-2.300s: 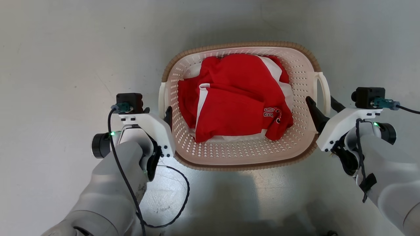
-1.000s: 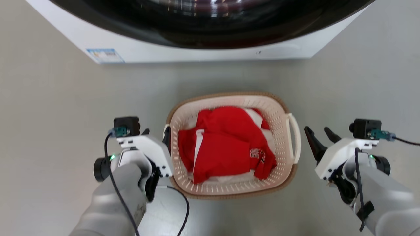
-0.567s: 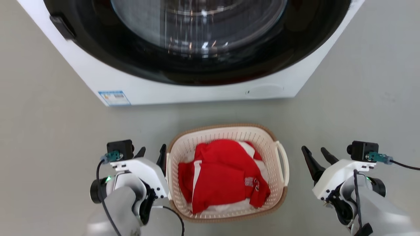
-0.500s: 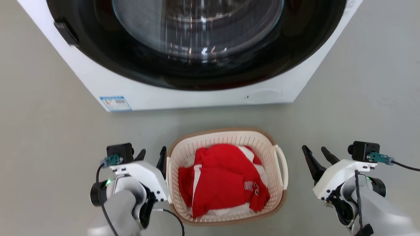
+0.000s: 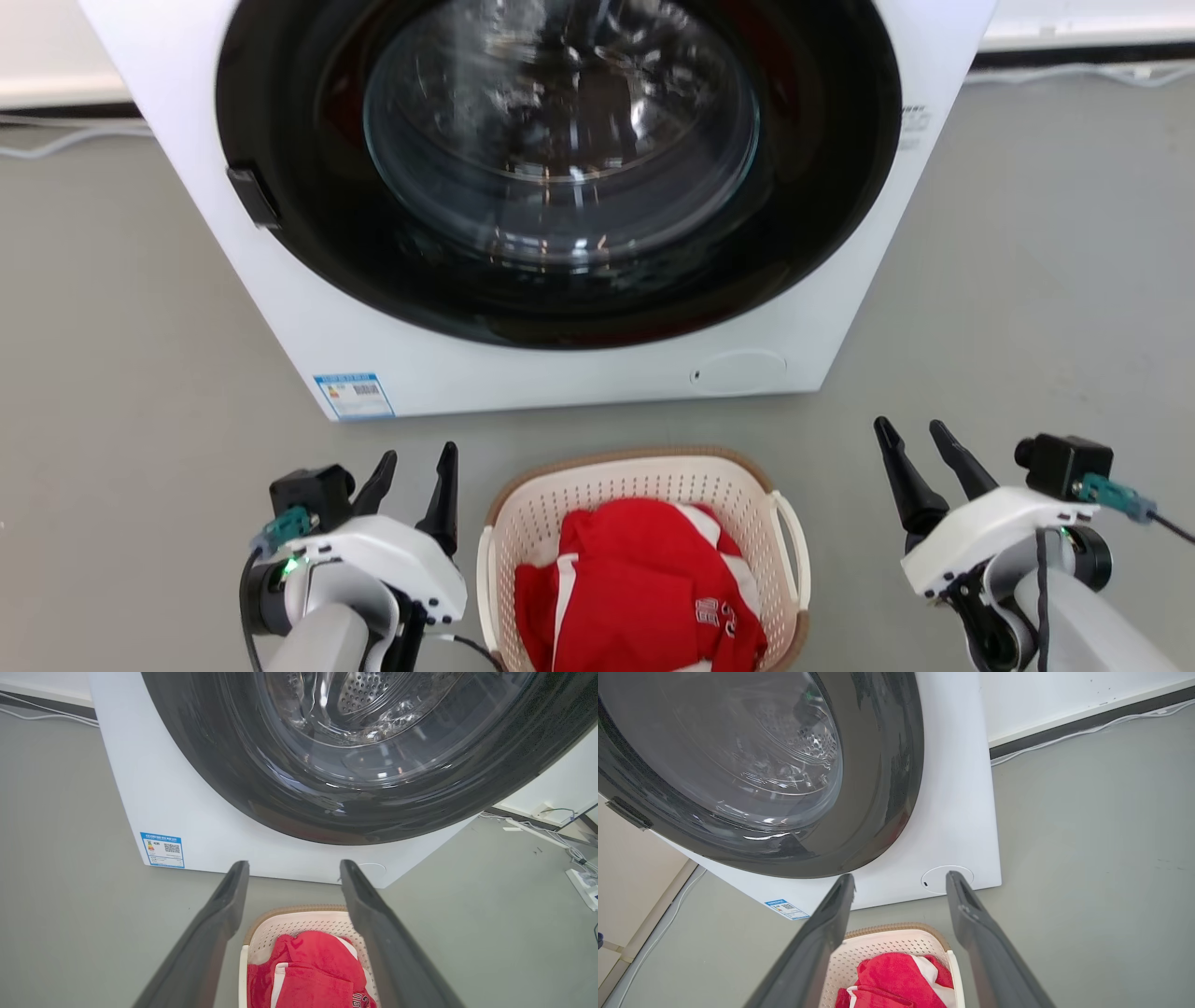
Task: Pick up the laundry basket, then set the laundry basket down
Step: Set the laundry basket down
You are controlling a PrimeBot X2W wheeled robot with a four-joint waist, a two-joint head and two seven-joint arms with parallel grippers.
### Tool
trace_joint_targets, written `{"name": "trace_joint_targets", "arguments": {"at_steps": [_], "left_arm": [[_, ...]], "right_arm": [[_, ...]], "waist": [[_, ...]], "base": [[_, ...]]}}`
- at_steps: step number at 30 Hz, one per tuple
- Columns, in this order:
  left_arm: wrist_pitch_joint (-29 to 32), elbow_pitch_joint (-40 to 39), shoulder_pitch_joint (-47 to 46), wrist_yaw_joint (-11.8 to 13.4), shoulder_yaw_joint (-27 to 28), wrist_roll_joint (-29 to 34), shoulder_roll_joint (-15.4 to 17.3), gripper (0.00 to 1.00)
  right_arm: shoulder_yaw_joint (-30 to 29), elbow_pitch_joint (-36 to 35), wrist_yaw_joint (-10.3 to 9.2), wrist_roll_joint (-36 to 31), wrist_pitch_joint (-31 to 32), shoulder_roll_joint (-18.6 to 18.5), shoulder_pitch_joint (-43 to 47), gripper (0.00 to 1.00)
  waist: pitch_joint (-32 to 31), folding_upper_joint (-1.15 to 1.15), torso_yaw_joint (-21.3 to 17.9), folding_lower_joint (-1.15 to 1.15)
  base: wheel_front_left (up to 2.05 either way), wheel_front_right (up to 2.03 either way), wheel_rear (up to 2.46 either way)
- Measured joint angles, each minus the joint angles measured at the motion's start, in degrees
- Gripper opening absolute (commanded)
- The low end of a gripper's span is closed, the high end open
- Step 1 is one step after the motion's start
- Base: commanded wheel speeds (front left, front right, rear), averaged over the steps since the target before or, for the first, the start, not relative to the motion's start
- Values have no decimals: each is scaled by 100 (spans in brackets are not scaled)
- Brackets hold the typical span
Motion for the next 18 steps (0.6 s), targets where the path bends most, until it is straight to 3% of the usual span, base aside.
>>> {"name": "trace_joint_targets", "arguments": {"at_steps": [9,18], "left_arm": [[-7,-828,625,-170,698,665,-153,100],[-24,-1633,1076,-243,1081,1096,-248,100]], "right_arm": [[-1355,-1150,0,-1258,0,301,916,100],[-2025,-2148,0,-2028,-1,593,1510,100]], "waist": [[-449,0,27,0],[-633,0,73,0]], "base": [[0,0,0],[0,0,0]]}}
